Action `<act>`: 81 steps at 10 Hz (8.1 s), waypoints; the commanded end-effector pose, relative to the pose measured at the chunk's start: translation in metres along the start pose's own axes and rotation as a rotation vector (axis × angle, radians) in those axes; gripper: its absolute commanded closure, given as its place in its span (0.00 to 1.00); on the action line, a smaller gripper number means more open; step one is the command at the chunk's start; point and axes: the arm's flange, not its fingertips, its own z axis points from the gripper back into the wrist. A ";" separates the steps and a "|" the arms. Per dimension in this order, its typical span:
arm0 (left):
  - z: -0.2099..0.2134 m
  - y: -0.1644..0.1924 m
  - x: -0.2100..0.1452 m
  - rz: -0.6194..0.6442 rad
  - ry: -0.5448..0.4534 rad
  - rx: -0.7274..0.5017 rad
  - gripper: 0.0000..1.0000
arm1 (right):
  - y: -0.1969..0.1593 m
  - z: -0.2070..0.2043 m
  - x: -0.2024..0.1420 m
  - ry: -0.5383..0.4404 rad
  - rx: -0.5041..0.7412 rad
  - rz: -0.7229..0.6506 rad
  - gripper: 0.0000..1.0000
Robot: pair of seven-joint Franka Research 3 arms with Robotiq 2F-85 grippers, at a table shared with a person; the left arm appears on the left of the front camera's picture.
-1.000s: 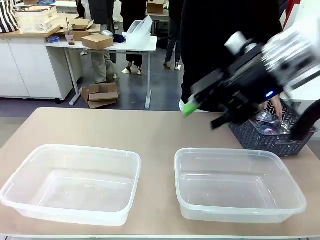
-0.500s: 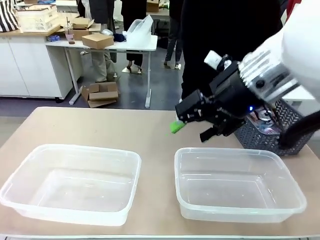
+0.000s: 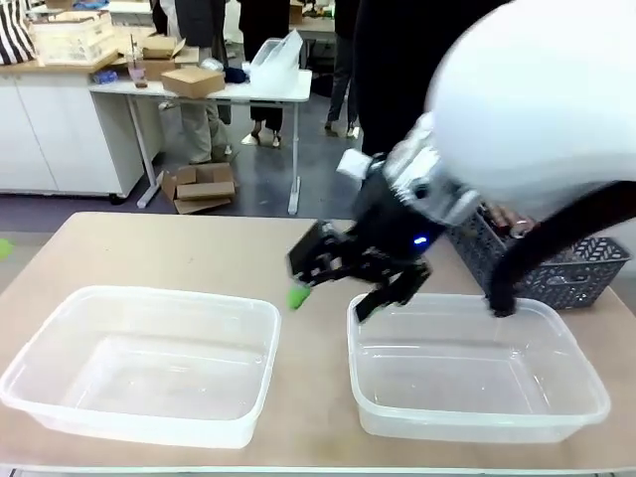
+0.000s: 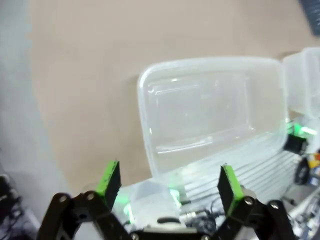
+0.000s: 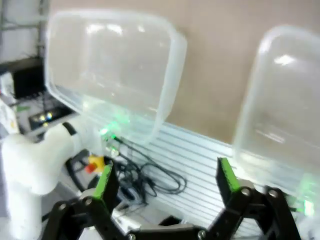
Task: Sort the waste into each basket.
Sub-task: Pick up the Organizing box on the left side of the table and lift it, then offer the picked Organizing box to the human.
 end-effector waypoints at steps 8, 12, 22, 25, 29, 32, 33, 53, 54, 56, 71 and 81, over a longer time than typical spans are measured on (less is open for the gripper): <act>-0.101 0.002 0.035 0.027 0.327 0.026 0.00 | 0.030 -0.104 0.032 0.051 -0.210 -0.167 0.00; -0.150 0.020 0.034 0.065 0.267 0.101 0.00 | 0.026 -0.147 0.043 0.022 -0.355 -0.242 0.00; -0.198 0.065 0.010 0.056 0.353 0.037 0.00 | 0.040 -0.166 0.053 -0.061 -0.404 -0.303 0.00; -0.199 0.062 0.011 0.029 0.369 0.057 1.00 | 0.040 -0.164 0.053 -0.071 -0.391 -0.297 1.00; -0.201 0.064 0.008 0.012 0.379 0.058 0.95 | 0.037 -0.164 0.052 -0.068 -0.383 -0.294 1.00; -0.199 0.064 0.009 0.006 0.372 0.044 1.00 | 0.035 -0.164 0.053 -0.054 -0.379 -0.303 1.00; -0.199 0.065 0.009 0.007 0.372 0.036 1.00 | 0.033 -0.165 0.054 -0.047 -0.378 -0.305 1.00; -0.037 -0.080 0.067 0.202 0.211 -0.025 0.96 | 0.061 0.042 0.049 -0.032 -0.441 -0.365 0.96; -0.048 -0.108 0.087 0.168 0.258 -0.084 0.96 | 0.029 0.059 0.051 -0.063 -0.460 -0.388 0.96; -0.081 -0.163 0.143 0.246 0.317 -0.134 0.96 | -0.023 0.080 0.040 -0.086 -0.475 -0.385 0.96; -0.134 -0.189 0.183 0.270 0.322 -0.031 0.96 | -0.139 0.085 0.050 -0.081 -0.186 -0.505 0.96; -0.134 -0.189 0.183 0.270 0.322 -0.031 0.96 | -0.139 0.085 0.050 -0.081 -0.186 -0.505 0.96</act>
